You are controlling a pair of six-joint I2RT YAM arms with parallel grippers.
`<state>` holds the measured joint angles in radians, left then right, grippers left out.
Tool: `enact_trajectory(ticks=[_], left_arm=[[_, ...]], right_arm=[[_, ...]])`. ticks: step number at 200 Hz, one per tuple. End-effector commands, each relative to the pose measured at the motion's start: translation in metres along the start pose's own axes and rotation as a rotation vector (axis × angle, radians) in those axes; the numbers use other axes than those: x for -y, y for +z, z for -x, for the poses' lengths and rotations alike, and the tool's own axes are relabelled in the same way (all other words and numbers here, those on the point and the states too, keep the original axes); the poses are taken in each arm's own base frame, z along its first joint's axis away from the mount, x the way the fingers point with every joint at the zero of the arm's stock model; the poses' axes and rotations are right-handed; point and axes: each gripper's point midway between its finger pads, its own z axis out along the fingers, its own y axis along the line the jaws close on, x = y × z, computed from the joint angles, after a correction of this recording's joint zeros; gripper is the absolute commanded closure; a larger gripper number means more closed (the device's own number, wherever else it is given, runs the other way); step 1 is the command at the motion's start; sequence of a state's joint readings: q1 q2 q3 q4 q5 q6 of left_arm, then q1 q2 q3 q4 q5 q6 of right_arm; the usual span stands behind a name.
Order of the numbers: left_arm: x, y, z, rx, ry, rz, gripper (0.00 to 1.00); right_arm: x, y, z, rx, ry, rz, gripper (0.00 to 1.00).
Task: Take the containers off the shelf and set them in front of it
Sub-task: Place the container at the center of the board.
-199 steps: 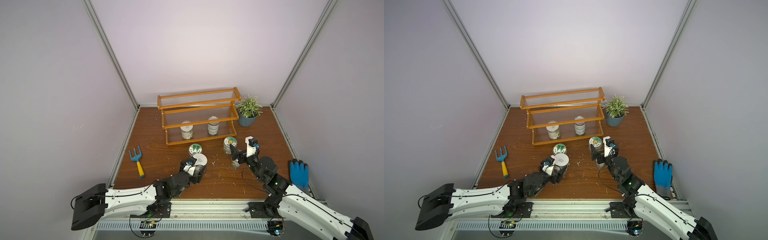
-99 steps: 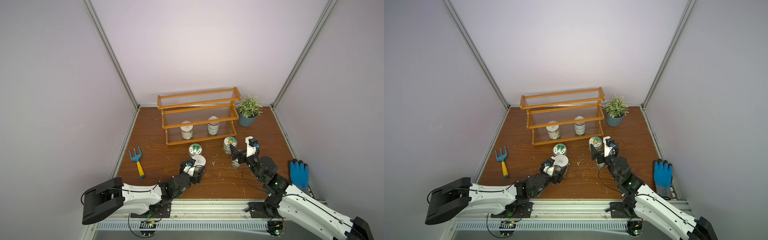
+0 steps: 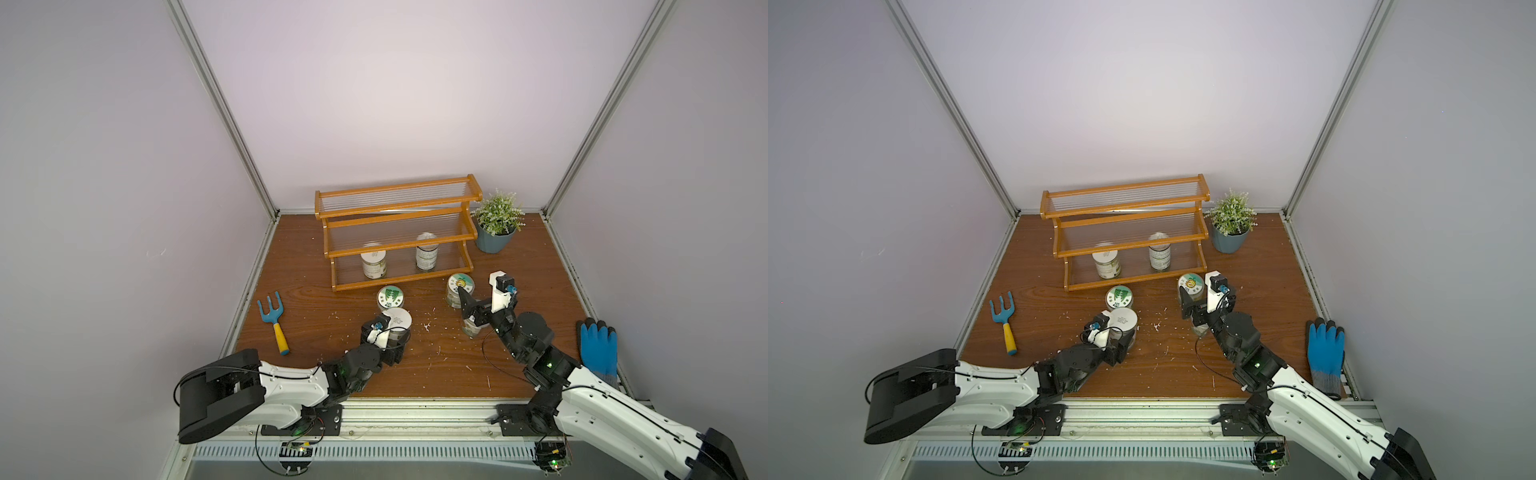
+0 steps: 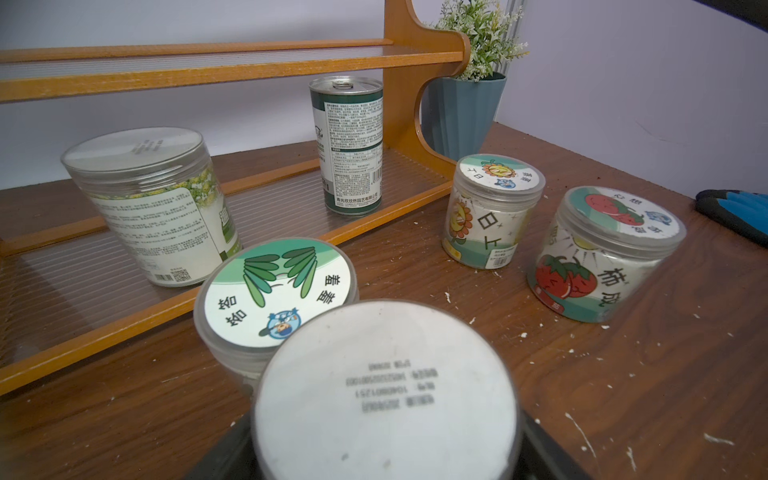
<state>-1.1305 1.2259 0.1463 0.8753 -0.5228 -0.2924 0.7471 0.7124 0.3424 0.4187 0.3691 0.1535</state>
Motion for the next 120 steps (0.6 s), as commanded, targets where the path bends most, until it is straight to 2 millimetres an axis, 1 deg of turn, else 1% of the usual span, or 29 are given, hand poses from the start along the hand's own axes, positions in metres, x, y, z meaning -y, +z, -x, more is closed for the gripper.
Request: enact_trajectory(ticks=[1,36,69,102,120], left_arm=[[0.0044,0.0062,0.0048,-0.001,-0.016,-0.007,0.23],[0.0061,0.0112,0.0003,-0.032,0.002,0.003,0.14],[0.0040,0.0092,0.0014,-0.032,-0.002,0.009,0.09],[0.0045,0.0086,0.0006,-0.039,-0.003,0.005,0.00],[0.0049,0.0083,0.0015,-0.038,0.000,0.004,0.00]], right_arm=[[-0.0056,-0.0006,0.0270,0.078,0.034,0.016,0.01],[-0.0070,-0.0009,0.0303,0.083,0.033,0.021,0.01],[-0.0073,-0.0020,0.0322,0.082,0.029,0.024,0.01],[-0.0069,-0.0030,0.0345,0.083,0.022,0.022,0.01],[-0.0076,-0.0033,0.0360,0.085,0.020,0.024,0.01]])
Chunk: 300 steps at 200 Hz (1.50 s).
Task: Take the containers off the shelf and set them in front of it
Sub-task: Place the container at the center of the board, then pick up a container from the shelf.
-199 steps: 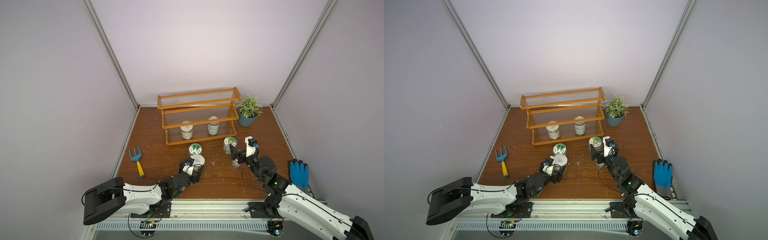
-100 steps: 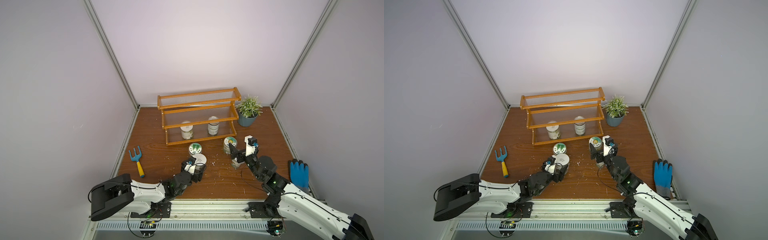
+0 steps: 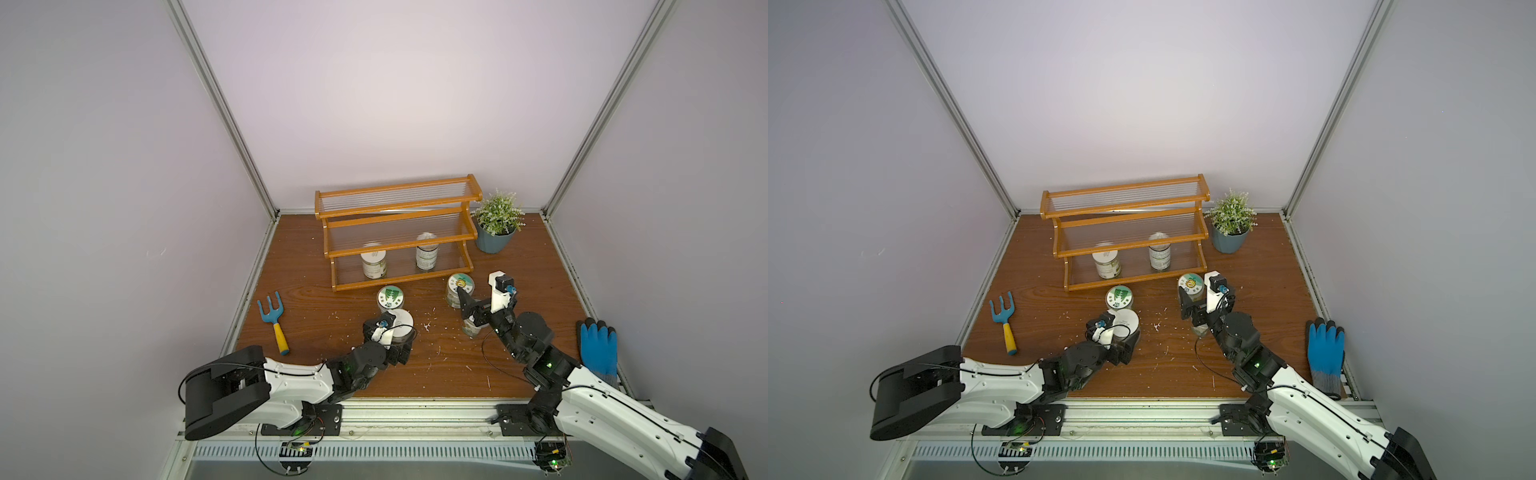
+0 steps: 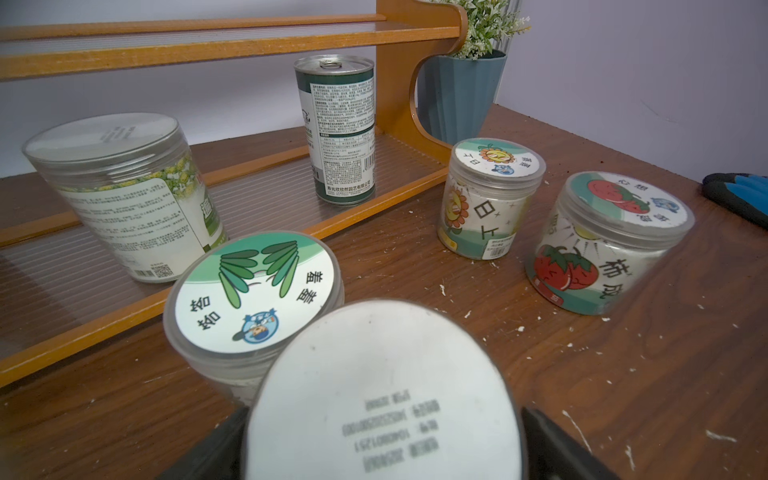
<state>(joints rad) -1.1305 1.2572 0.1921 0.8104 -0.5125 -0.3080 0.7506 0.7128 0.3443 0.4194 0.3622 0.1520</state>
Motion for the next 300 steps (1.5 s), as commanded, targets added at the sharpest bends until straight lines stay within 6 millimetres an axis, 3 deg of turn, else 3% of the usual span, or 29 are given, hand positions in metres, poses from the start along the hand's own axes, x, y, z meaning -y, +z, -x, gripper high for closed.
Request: enact_trajectory(ticks=[1,44,140,172,224,261,300], left_arm=[[0.000,0.001,0.007,0.007,-0.012,0.004,0.00],[0.000,-0.010,0.022,0.048,0.010,0.033,0.00],[-0.013,-0.045,0.071,0.158,0.000,0.045,0.00],[-0.036,-0.050,0.082,0.168,-0.065,0.067,0.00],[-0.072,-0.057,0.091,0.164,-0.124,0.203,0.00],[-0.106,-0.050,0.094,0.156,-0.203,0.279,0.00],[-0.123,-0.032,0.099,0.131,-0.230,0.297,0.00]], right_arm=[[-0.005,-0.003,0.035,0.084,0.021,0.013,0.01],[-0.013,0.008,0.031,0.050,0.001,0.033,0.01],[-0.039,0.084,0.001,-0.062,-0.074,0.032,0.01],[-0.041,0.112,-0.015,-0.101,-0.073,0.019,0.01],[-0.046,0.138,-0.025,-0.104,-0.060,0.023,0.01],[-0.045,0.157,-0.029,-0.100,-0.069,0.012,0.01],[-0.036,0.172,-0.033,-0.107,-0.058,-0.003,0.01]])
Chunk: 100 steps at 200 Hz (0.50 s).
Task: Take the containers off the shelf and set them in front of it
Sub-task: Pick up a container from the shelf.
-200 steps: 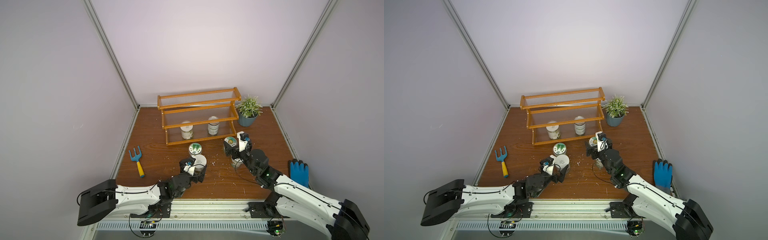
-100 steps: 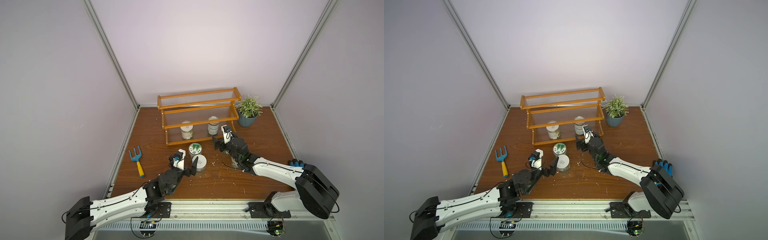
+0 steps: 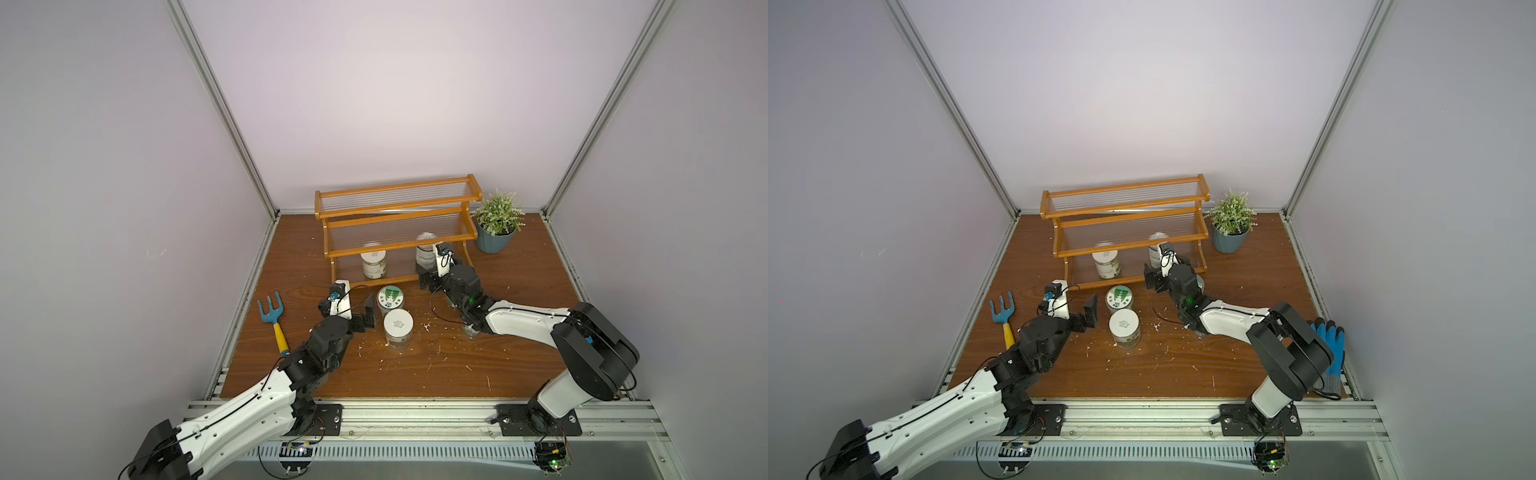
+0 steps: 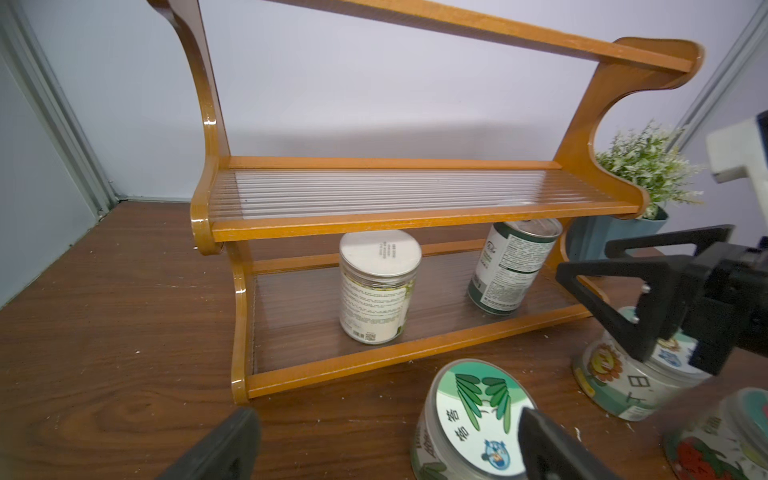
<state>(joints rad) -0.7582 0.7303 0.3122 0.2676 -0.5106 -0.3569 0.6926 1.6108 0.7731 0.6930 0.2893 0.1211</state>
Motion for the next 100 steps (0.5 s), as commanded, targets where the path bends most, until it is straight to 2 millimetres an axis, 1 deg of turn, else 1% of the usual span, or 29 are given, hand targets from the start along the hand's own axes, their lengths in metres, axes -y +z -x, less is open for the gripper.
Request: enact_trajectory(ticks=[1,37,82,100], left_arm=[[0.005,0.010,0.011,-0.005,-0.040,-0.034,0.00],[0.007,0.021,0.015,-0.003,-0.028,-0.025,0.00],[0.002,0.027,0.012,-0.007,-0.024,-0.008,0.00],[0.001,0.030,0.010,-0.013,-0.029,-0.005,0.00]], right_arm=[[0.002,0.007,0.029,0.082,0.028,0.005,0.01],[0.008,0.017,0.027,0.081,0.033,0.002,0.01],[0.004,0.037,0.023,0.074,0.025,0.023,0.01],[0.006,0.044,0.021,0.070,0.022,0.013,0.01]])
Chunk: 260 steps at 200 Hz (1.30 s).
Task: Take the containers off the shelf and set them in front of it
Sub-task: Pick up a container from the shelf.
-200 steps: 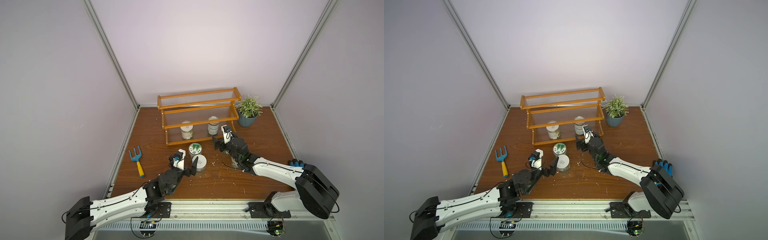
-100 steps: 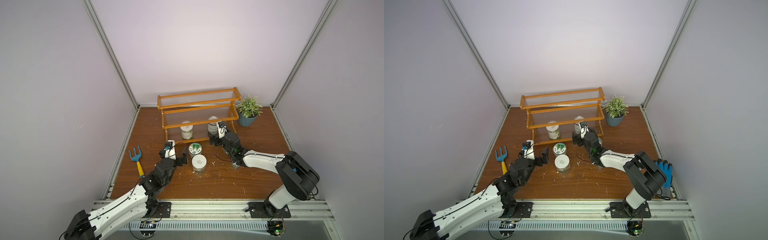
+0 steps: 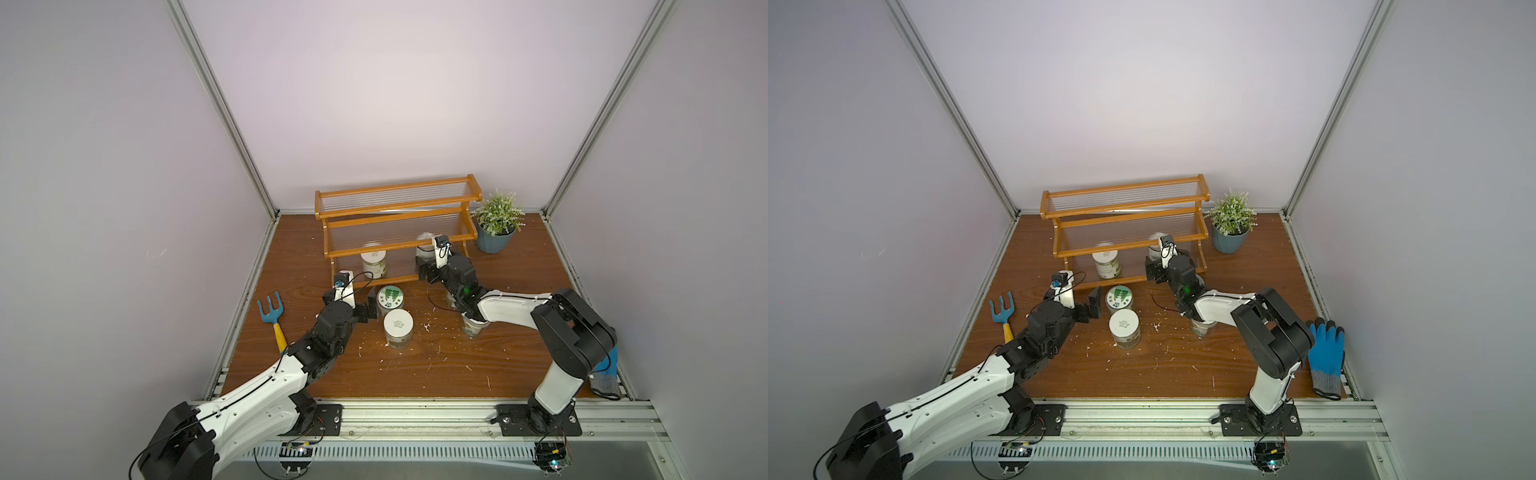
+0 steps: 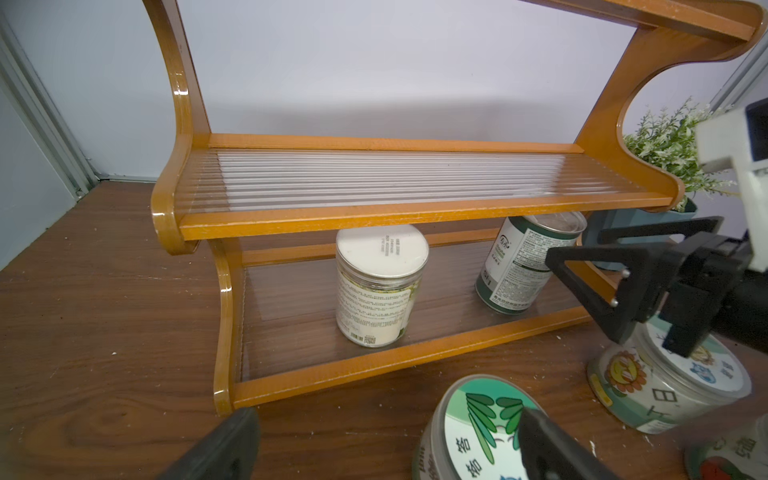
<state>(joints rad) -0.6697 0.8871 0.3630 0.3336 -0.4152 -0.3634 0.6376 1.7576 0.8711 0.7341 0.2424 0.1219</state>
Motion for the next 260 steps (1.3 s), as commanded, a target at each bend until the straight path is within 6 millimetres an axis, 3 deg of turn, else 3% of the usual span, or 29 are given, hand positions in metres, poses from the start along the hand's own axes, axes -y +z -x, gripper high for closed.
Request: enact_trajectory(ticks=[1,95,225,241,260], left_arm=[[0.001,0.003,0.013,0.033,-0.022,-0.010,0.00],[-0.002,0.004,0.009,0.030,-0.034,-0.006,0.00],[-0.006,0.003,0.008,0.030,-0.034,0.008,0.00],[-0.006,0.003,0.009,0.031,-0.034,0.010,0.00],[-0.007,0.003,0.009,0.032,-0.034,0.012,0.00]], right_arm=[[-0.005,0.006,0.029,0.081,0.010,0.020,0.01],[0.010,0.029,0.014,0.069,-0.007,-0.045,0.01],[0.019,0.052,0.017,0.126,0.012,-0.084,0.01],[0.020,0.054,0.015,0.125,0.013,-0.084,0.04],[0.019,0.054,0.014,0.125,0.016,-0.079,0.15]])
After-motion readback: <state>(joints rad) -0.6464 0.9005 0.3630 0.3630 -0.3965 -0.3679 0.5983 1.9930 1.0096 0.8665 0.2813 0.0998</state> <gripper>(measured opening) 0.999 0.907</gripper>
